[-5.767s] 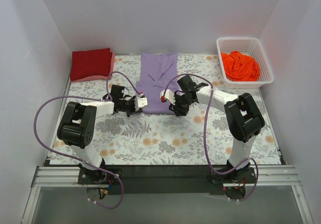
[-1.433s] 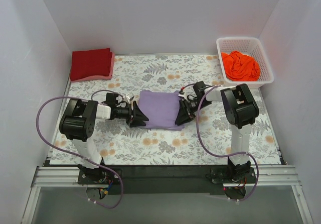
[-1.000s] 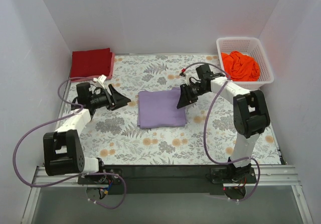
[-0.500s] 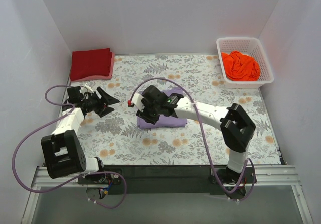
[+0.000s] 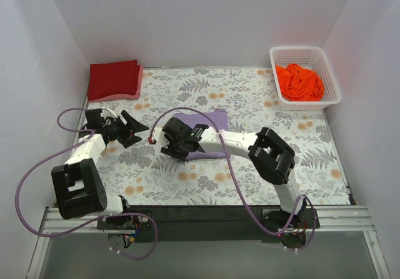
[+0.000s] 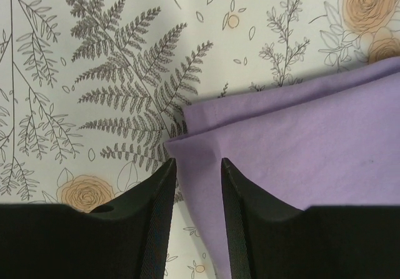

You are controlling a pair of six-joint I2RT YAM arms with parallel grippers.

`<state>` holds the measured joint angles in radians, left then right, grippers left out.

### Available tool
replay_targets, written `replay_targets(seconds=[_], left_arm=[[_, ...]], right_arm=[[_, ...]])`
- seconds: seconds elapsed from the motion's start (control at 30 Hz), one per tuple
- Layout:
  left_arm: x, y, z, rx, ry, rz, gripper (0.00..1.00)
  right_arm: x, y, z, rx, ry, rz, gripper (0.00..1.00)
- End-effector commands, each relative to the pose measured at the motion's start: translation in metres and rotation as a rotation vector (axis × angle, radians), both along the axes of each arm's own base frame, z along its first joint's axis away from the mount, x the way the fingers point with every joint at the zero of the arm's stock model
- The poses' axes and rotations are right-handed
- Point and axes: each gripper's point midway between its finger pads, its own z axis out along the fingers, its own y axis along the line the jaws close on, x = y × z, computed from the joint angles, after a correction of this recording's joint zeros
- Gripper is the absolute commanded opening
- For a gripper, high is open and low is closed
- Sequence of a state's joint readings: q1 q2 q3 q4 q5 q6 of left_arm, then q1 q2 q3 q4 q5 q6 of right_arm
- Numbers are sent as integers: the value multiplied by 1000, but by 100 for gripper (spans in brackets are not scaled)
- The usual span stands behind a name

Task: Fold and stack the t-shirts
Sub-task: Neatly place the folded tshirt to the corner

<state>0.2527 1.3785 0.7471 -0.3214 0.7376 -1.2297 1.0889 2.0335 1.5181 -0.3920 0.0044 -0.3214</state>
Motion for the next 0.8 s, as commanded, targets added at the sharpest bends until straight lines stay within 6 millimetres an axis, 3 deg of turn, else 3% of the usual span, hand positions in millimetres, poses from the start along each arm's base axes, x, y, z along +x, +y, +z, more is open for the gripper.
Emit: replay_targets(seconds=[0.0, 0.23, 0.5, 0.63, 0.77], left_arm=[[0, 1, -2, 3, -12, 5, 67], [-1, -1, -3, -9, -12, 3, 67], [-4, -2, -4, -17, -13, 6, 67], [-8, -5, -9, -35, 2, 5, 67], [-9, -9, -14, -57, 18, 2, 67]], right_arm=[[2, 26, 17, 78, -14, 28, 42], [-11, 29, 4, 67, 29, 43, 41], [-13, 17, -23, 1, 39, 35, 40], [-7, 10, -36, -26, 40, 19, 31], [-3, 8, -33, -18, 34, 19, 11]])
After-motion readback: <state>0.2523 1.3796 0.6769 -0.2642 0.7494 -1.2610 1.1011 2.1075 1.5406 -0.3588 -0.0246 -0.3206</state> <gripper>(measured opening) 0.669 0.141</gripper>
